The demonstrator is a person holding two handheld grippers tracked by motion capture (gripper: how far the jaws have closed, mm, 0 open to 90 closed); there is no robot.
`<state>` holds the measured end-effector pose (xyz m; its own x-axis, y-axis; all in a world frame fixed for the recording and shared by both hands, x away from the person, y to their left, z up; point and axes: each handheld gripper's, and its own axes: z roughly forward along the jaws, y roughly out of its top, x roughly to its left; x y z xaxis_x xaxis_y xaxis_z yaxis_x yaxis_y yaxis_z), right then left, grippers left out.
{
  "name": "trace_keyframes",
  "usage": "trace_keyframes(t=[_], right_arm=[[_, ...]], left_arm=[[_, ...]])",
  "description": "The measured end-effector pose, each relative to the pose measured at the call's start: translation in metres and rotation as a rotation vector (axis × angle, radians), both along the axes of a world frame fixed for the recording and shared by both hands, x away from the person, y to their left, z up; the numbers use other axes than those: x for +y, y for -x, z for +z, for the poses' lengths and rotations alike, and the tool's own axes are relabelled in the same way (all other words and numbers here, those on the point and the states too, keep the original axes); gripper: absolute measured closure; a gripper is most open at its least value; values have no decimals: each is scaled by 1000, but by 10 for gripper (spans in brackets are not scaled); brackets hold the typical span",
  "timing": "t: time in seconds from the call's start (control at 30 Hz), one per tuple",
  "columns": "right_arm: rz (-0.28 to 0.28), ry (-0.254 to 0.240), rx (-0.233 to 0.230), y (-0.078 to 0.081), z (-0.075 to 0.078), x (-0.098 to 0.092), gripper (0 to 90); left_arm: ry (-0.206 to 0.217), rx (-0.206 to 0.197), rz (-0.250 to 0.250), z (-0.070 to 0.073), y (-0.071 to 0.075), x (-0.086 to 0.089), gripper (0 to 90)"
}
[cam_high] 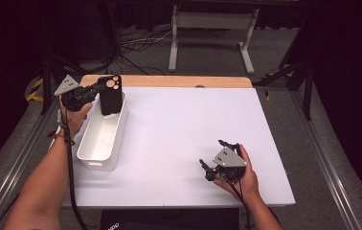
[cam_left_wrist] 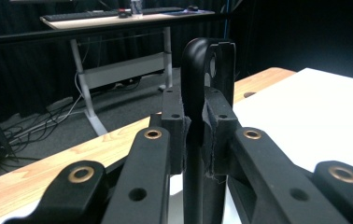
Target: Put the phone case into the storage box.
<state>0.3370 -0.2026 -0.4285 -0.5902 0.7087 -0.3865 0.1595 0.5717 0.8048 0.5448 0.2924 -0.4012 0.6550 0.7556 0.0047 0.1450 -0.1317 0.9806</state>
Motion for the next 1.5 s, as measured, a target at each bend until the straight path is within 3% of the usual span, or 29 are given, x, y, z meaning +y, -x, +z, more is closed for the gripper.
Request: trace_keyframes(t=[0.17,0.33,0.47,0.6,0.67,0.77,1.03,1.37,1.47,1.5], right_arm=[[-4,37,-20,-1,-3,0,127],[4,40,-20,-2,-4,-1,128],[14,56,-19,-3,-5,2,128],[22,60,-18,-3,-6,4,128],[16,77,-32,-2,-7,5,130],[19,91,-28,-2,-9,6,132],[24,81,-34,-1,-6,5,132],[13,40,-49,-5,-2,3,135],[3,17,-63,-6,2,1,136],[-3,-20,-60,-6,5,-1,136]], left_arm=[[23,17,16,-6,-4,0,806],[-34,54,69,-10,-4,6,770],[-62,76,84,-12,-4,10,750],[-104,101,151,-19,-5,11,707],[-118,107,139,-21,-5,10,707],[-99,105,149,-23,-4,8,724],[-123,104,164,-20,-1,6,695],[-93,75,181,-6,14,14,649],[-97,61,170,3,21,11,622],[-97,55,165,4,23,10,593]])
